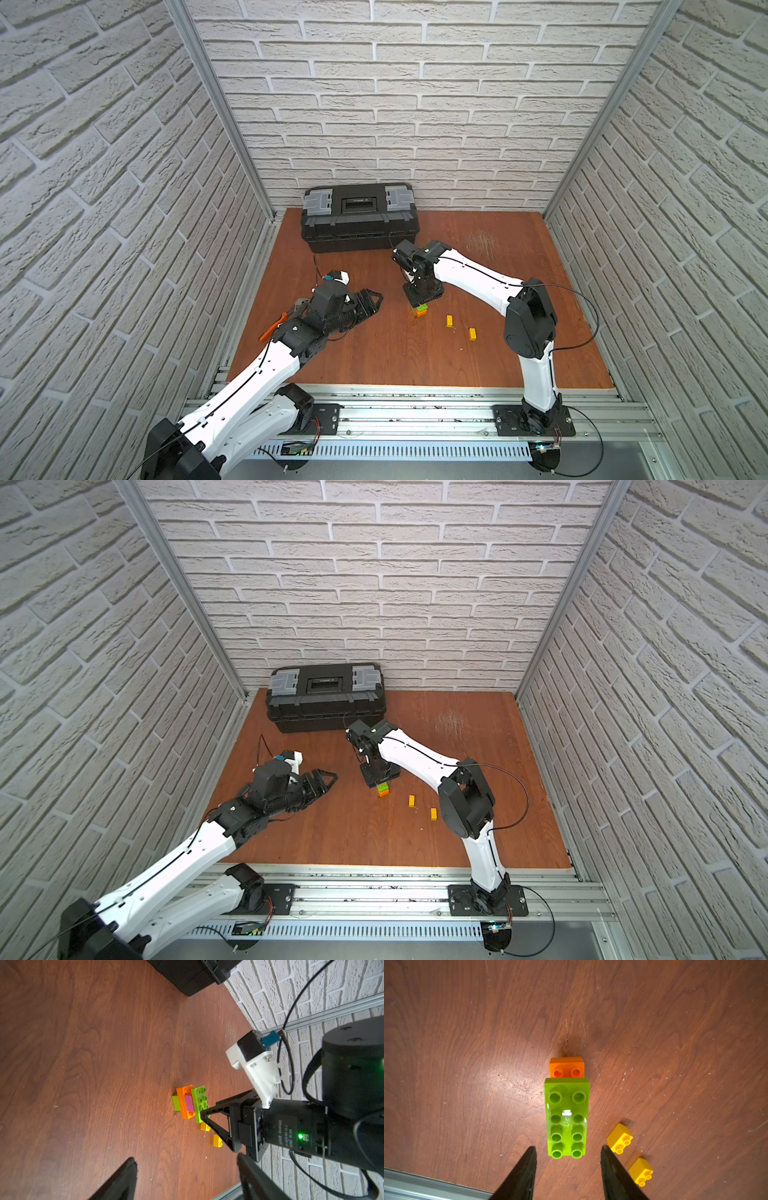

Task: Assemble a carrot with lego
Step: Assemble the lego brick with the lego brick.

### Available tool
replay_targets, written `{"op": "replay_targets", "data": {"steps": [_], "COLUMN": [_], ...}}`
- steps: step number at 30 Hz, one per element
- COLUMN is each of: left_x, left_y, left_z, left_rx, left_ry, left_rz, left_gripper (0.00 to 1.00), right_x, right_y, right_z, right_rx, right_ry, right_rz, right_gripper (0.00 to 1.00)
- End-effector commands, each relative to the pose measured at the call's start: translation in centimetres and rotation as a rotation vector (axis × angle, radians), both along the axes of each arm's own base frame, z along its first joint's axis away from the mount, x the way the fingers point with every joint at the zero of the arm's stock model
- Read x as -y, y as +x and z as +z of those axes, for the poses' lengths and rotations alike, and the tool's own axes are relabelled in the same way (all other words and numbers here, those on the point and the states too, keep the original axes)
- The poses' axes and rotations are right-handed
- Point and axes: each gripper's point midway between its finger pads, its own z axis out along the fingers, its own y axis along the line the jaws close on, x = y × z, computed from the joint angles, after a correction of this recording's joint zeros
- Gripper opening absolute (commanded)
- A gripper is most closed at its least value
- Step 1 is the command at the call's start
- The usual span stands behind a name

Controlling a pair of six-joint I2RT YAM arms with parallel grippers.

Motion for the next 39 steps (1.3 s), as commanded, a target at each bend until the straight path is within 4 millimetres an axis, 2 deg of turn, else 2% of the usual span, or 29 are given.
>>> {"op": "replay_targets", "data": {"steps": [1, 3, 5, 6, 8, 10, 16, 21, 30, 39], "left_x": [-0.1, -0.2, -0.3, -0.3, -0.4, -0.5, -0.7, -0.8, -0.8, -0.6], "left_y": [0.2, 0.1, 0.1, 0.0, 0.0, -0.1, -0.2, -0.2, -0.1, -0.1], "left_z": [1.1, 1.2, 1.2, 1.2, 1.2, 1.3, 1.2, 1.1, 1.0, 1.0], "left_rx": [0.041, 0.042, 0.044, 0.045, 0.045, 0.049, 0.047, 0.046, 0.041, 0.039], "left_ry": [-0.006, -0.007, -0.005, -0.004, -0.001, 0.000, 0.005, 0.008, 0.010, 0.006], "left_rz": [0.005, 0.006, 0.008, 0.009, 0.009, 0.010, 0.013, 0.015, 0.016, 0.014], "left_gripper": [0.78, 0.78, 0.78, 0.78, 0.78, 0.78, 0.78, 0.78, 0.78, 0.78], "right_x": [-0.4, -0.6, -0.8, -1.0, -1.2, -1.4, -1.6, -1.1, -0.5, 0.4], "right_y": [0.5, 0.8, 1.0, 1.0, 1.2, 1.3, 1.7, 1.5, 1.5, 1.2], "right_z": [4.3, 4.0, 3.7, 3.9, 2.6, 2.2, 1.4, 0.8, 1.0, -0.3], "right_rx": [0.091, 0.087, 0.076, 0.078, 0.052, 0.044, 0.026, 0.012, 0.022, -0.006], "right_ry": [0.080, 0.091, 0.100, 0.108, 0.094, 0.092, 0.083, 0.055, 0.045, 0.013], "right_rz": [0.003, -0.001, 0.002, 0.004, 0.006, 0.010, 0.014, 0.012, 0.011, 0.014], "right_gripper": [0.36, 0.23, 0.15, 0.11, 0.08, 0.06, 0.04, 0.03, 0.03, 0.04]}}
